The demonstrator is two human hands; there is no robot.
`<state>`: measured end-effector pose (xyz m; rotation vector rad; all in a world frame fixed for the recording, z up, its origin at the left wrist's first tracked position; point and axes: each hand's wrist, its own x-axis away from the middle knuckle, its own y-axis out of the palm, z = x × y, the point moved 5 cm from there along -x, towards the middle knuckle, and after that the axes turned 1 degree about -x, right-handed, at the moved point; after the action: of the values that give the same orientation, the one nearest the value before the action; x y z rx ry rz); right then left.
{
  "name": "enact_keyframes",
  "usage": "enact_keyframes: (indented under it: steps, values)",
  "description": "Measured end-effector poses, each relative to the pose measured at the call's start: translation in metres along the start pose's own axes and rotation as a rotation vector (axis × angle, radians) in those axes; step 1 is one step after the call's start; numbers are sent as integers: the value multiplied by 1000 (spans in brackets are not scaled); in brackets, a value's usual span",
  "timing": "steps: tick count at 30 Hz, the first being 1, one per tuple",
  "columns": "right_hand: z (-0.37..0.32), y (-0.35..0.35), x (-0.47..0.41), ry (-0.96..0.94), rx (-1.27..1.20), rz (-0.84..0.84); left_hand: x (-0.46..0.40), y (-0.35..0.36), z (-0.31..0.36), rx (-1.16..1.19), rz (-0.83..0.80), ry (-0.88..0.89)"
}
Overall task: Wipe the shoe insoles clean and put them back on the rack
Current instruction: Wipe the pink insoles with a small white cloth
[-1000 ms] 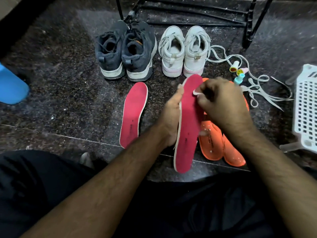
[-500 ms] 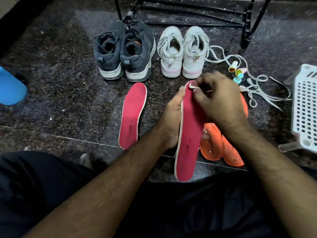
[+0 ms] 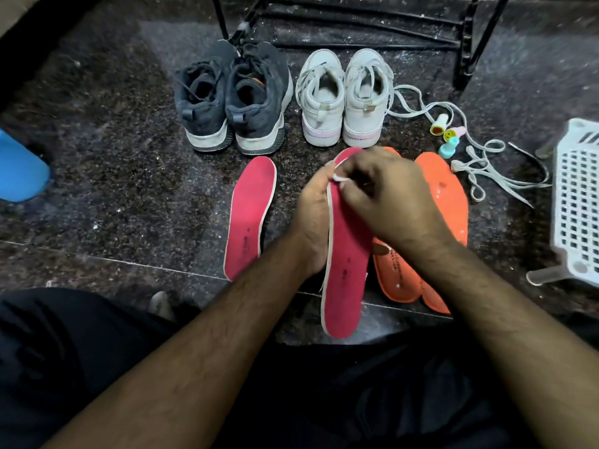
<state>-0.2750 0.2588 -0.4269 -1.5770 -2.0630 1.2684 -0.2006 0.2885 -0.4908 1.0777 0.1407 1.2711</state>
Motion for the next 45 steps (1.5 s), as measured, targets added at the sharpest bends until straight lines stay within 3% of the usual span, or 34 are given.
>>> enact_keyframes:
  steps: [2, 4, 8, 10, 13, 16, 20, 22, 26, 28, 34, 38, 41, 45]
  values:
    - [-4, 8, 4, -35, -4, -120, -2, -3, 5, 120, 13, 35]
    - [4, 4, 6, 29, 10, -142, -4, -8, 5, 56, 11, 37]
    - [21, -21, 0, 133, 117, 121, 0, 0, -7, -133, -45, -68]
    - [15, -20, -4, 117, 81, 148, 1, 2, -10, -141, -60, -60]
    - [2, -1, -2, -19, 47, -60, -3, -8, -6, -101, -15, -35]
    - [6, 2, 3, 20, 66, -178, -7, -17, 0, -76, 62, -23]
    - [21, -21, 1, 130, 136, 96, -2, -3, -8, -171, -2, -67]
    - [17, -22, -3, 120, 113, 154, -3, -1, -14, -182, -15, -77]
    - [-1, 2, 0, -38, 37, -89, -7, -10, -5, -51, 45, -22]
    - [3, 6, 4, 5, 34, -197, -8, -15, 2, 15, 89, 16]
    - [21, -19, -2, 113, 147, 95, -4, -5, -11, -161, -7, -73]
    - [-4, -1, 2, -43, 38, -85, -3, -6, -3, -47, 33, -26]
    - [2, 4, 8, 36, 7, -248, -5, -11, 6, -8, 55, 23]
    - [22, -18, 2, 110, 146, -2, 0, 0, -8, -153, -33, -92]
